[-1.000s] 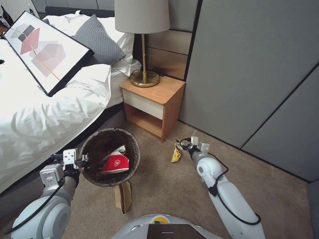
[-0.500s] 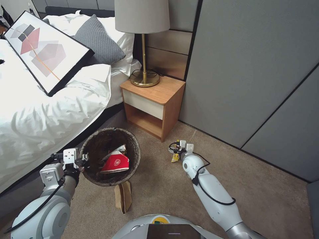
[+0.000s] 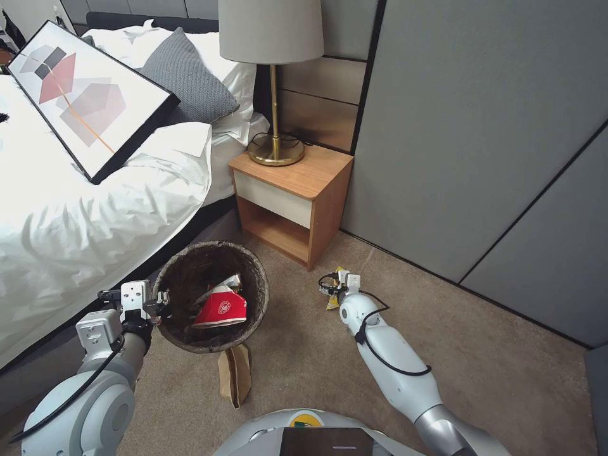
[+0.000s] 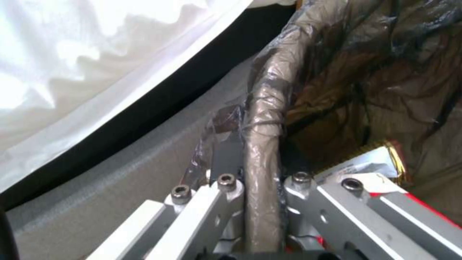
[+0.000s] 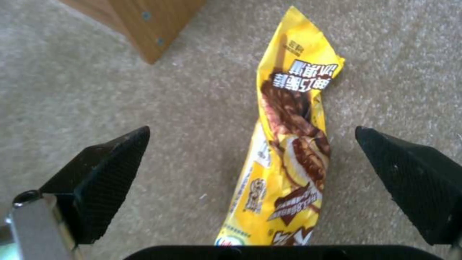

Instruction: Pick up the trash bin, then pick up the garbage from the floor and place it into the trash bin.

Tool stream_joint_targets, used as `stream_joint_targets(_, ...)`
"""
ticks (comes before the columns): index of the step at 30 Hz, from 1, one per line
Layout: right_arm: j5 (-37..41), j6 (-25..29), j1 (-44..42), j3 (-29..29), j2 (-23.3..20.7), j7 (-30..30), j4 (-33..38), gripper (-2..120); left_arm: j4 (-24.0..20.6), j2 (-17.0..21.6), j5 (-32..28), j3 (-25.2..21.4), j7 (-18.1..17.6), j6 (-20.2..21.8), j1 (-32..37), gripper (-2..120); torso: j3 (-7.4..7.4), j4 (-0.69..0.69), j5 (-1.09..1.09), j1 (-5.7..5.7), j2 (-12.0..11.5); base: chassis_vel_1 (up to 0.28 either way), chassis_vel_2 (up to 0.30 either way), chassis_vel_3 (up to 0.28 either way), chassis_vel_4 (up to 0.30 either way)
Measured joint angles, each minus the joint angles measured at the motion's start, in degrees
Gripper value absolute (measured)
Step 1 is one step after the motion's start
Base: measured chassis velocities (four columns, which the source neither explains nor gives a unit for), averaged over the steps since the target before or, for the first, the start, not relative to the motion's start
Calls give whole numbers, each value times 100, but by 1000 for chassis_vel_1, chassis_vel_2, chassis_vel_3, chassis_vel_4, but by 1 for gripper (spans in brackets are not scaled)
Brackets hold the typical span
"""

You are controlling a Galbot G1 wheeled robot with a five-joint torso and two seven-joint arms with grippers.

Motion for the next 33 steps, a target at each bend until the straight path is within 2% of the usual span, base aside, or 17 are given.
stream_joint_targets(12, -200, 186, 326, 4, 191, -92, -844, 100, 0, -53, 37, -4, 1, -1, 21, 3, 0, 0, 0, 0, 0, 0, 0, 0, 0)
stream_joint_targets(24, -301, 286, 492, -38, 286, -127, -1177, 98, 0, -135, 87, 0, -3, -10, 38, 3, 0, 0, 0, 0, 0, 0, 0, 0, 0)
stream_joint_targets(26, -299, 305, 498, -40, 295, -127, -1213, 95, 1, -143, 88, 0, -5, -11, 38, 3, 0, 0, 0, 0, 0, 0, 0, 0, 0)
stream_joint_targets(28, -291, 351, 515, -38, 316, -126, -1300, 82, 0, -149, 88, -8, -8, -11, 47, 3, 0, 0, 0, 0, 0, 0, 0, 0, 0)
stream_joint_targets(29, -291, 351, 515, -38, 316, -126, -1300, 82, 0, -149, 88, -8, -8, -11, 47, 3, 0, 0, 0, 0, 0, 0, 0, 0, 0)
stream_joint_targets(31, -266, 369, 515, -30, 317, -131, -1329, 72, 1, -149, 89, -11, -9, -12, 49, 3, 0, 0, 0, 0, 0, 0, 0, 0, 0)
stream_joint_targets(33, -254, 380, 515, -28, 317, -133, -1339, 68, 0, -150, 89, -11, -10, -12, 50, 3, 0, 0, 0, 0, 0, 0, 0, 0, 0)
